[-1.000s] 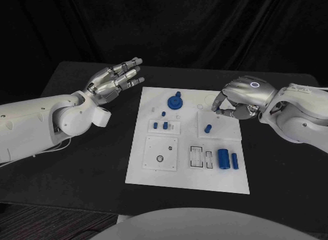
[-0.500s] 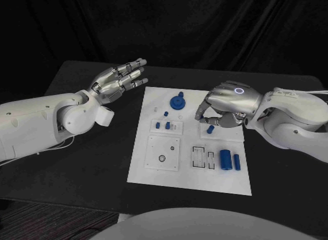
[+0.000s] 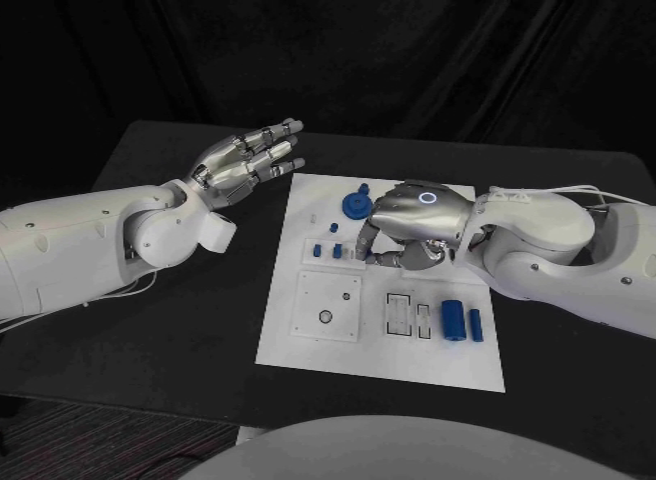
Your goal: Assemble the parts on the task board
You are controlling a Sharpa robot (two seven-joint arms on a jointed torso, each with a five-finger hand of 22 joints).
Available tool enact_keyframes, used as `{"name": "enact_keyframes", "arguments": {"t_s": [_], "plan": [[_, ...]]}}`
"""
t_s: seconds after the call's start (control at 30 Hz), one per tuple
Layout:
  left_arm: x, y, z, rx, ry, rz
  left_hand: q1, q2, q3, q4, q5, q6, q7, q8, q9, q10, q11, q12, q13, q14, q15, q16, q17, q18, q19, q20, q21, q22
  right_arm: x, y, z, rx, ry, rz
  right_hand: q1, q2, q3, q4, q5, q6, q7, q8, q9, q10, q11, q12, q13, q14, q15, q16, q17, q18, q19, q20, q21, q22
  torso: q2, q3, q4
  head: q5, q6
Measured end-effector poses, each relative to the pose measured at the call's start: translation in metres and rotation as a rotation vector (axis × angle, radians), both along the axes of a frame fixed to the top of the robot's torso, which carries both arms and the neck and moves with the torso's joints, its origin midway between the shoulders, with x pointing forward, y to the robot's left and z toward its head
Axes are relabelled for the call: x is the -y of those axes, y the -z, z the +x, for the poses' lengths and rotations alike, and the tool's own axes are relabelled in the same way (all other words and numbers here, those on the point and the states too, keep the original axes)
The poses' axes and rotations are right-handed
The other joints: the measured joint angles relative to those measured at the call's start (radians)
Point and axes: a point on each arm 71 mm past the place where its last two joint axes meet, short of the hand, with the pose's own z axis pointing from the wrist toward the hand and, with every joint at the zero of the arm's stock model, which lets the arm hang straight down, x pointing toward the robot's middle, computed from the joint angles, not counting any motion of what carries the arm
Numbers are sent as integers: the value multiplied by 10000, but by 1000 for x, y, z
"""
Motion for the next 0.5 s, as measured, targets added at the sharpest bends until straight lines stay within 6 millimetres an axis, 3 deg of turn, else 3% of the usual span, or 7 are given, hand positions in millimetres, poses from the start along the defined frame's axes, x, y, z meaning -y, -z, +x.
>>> {"name": "enact_keyframes", "arguments": {"t_s": [0.5], "plan": [[8, 1, 2, -46, 279, 36, -3, 82, -1, 1, 0, 19, 19, 37, -1, -10, 63, 0, -1, -37, -37, 0, -8, 1, -60, 12, 0, -180, -25, 25, -3, -760, -449, -250, 0, -1, 15, -16, 72, 0, 0, -49, -23, 0, 0, -41, 5, 22, 22, -117, -90, 0, 0, 0, -161, 8, 20, -13, 10, 85, 0]]}}
